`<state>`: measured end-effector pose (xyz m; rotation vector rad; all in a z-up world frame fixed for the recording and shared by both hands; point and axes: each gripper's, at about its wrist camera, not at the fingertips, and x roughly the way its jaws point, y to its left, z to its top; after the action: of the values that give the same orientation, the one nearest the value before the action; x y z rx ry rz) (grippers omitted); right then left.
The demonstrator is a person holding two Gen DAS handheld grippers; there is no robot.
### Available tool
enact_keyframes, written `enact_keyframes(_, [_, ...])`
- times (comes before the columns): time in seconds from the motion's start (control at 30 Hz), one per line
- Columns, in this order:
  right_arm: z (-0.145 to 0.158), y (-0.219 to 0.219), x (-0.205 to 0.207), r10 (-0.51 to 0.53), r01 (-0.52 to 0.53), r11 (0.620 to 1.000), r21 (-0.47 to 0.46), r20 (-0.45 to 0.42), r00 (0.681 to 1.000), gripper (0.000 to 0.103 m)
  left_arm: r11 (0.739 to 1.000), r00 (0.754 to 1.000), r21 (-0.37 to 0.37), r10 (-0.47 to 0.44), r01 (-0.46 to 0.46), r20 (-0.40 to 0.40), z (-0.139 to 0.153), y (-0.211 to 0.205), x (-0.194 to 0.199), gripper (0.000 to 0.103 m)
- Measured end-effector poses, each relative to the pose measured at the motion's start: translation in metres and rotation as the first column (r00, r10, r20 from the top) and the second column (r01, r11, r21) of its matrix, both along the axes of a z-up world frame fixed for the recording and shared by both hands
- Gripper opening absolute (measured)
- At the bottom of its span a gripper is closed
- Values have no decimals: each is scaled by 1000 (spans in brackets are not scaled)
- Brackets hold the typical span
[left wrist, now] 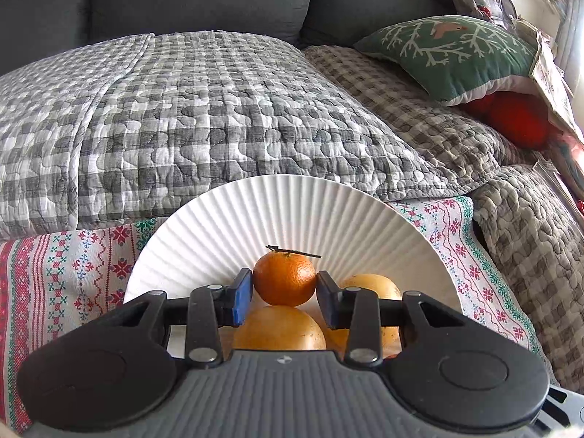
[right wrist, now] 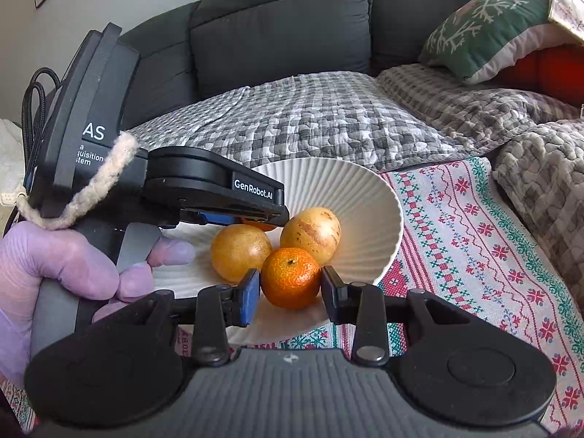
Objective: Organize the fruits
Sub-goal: 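Open the left gripper over the plate while the right gripper releases its tangerine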
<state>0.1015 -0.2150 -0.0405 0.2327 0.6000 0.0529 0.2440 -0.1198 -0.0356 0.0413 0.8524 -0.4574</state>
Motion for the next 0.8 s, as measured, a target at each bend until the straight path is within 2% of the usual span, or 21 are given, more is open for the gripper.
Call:
enact_keyframes(0.13, [0, -1, -1, 2, -2, 1000, 6, 1, 1000, 33, 1000, 1000, 13, -6, 6, 23, 1, -2, -3, 29])
enact_keyframes(0.2, [0, -2, -1, 2, -2, 1000, 5, 1, 1000, 35, 1000, 999, 14, -7, 7, 34, 2, -2, -4, 33])
enact_keyframes(0.27, [2, -2, -1, -8, 8, 1000, 1, 6, 1000, 48, 1000, 999, 16, -6, 5, 46, 5, -1, -6, 39])
enact_keyframes(0.37, [5, -3, -3, -3, 3, 1000, 4, 14, 1000, 58, 1000, 998, 25, -7, 6, 67, 11, 0, -11, 50])
enact_keyframes(0.53, [10, -5, -8, 8, -8, 1000, -13, 17, 1000, 71, 999, 995, 47, -7, 2, 98, 21, 5, -25, 65])
enact_keyframes(0.8, [23, -11, -25, 56, -56, 998, -38, 10, 998, 84, 997, 994, 71, -5, -3, 112, 40, 24, -57, 79])
